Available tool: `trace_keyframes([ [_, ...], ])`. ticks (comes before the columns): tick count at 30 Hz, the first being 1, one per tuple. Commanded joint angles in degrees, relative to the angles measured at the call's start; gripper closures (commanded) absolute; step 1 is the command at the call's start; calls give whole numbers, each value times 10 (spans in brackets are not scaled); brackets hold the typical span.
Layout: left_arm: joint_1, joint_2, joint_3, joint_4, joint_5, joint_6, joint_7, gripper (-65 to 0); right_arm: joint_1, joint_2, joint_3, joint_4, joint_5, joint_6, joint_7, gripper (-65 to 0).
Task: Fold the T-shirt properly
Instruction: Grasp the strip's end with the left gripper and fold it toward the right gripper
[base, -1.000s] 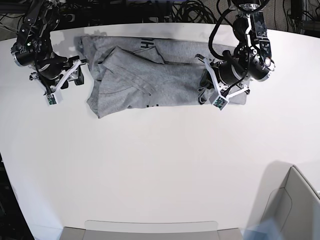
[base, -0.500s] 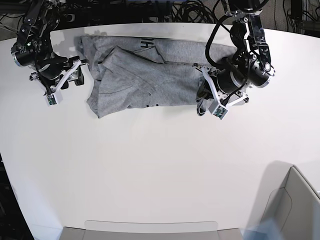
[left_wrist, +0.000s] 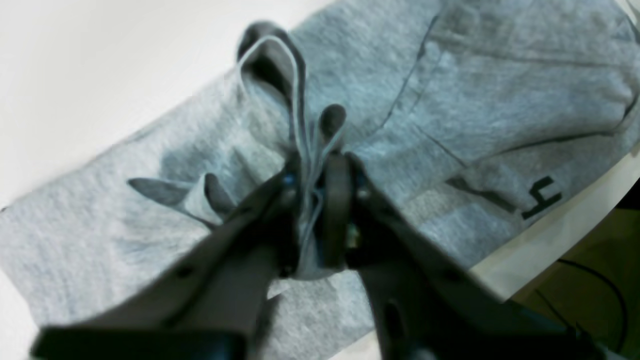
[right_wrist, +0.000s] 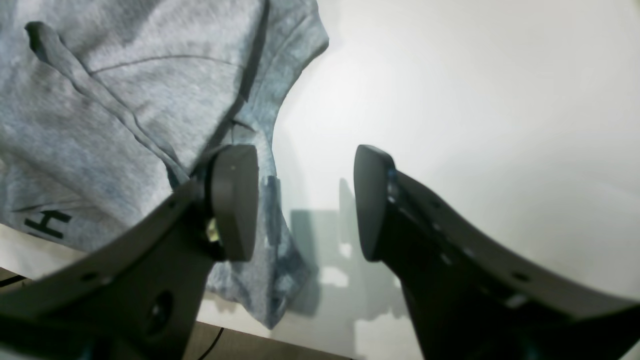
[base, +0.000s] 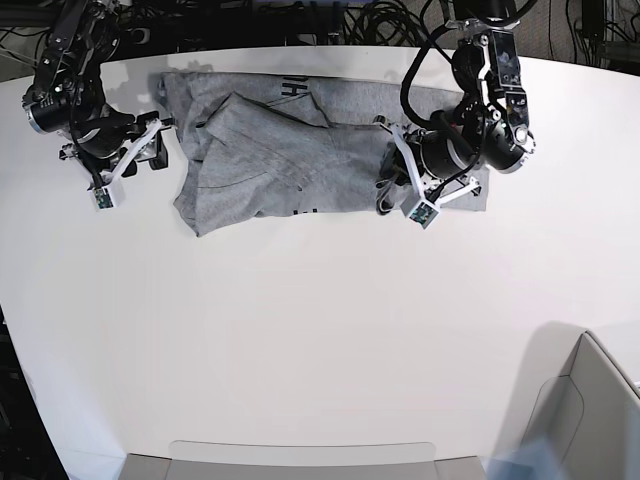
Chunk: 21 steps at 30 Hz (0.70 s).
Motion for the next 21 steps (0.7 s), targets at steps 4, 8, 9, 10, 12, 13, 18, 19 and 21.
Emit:
trace_keyframes([
  [4, -6, 1, -4, 11, -10, -1, -8, -176, 4, 5, 2, 8, 6, 3, 7, -305],
  [8, -8, 2, -3, 11, -10, -1, -8, -177, 4, 5, 2, 8, 6, 3, 7, -305],
  [9, -7, 2, -4, 11, -10, -1, -8, -177, 4, 5, 2, 8, 6, 3, 7, -305],
  [10, -7, 2, -5, 13, -10, -1, -8, -176, 4, 5, 2, 8, 6, 3, 7, -305],
  [12, -7, 2, -7, 28, -11, -1, -8, -169, 4, 5, 2, 7, 6, 3, 7, -305],
  [13, -7, 2, -7, 39, -11, -1, -8, -158, 4, 5, 2, 5, 6, 3, 7, -305],
  [18, -6, -1, -10, 75, -39, -1, -8, -1, 8, 5, 2, 5, 6, 3, 7, -305],
  [19, -6, -2, -21, 75, -54, -1, -8, 0, 8, 5, 2, 5, 6, 3, 7, -305],
  [21, -6, -1, -65, 75, -87, -1, -8, 0, 8, 5, 2, 5, 6, 3, 7, -305],
])
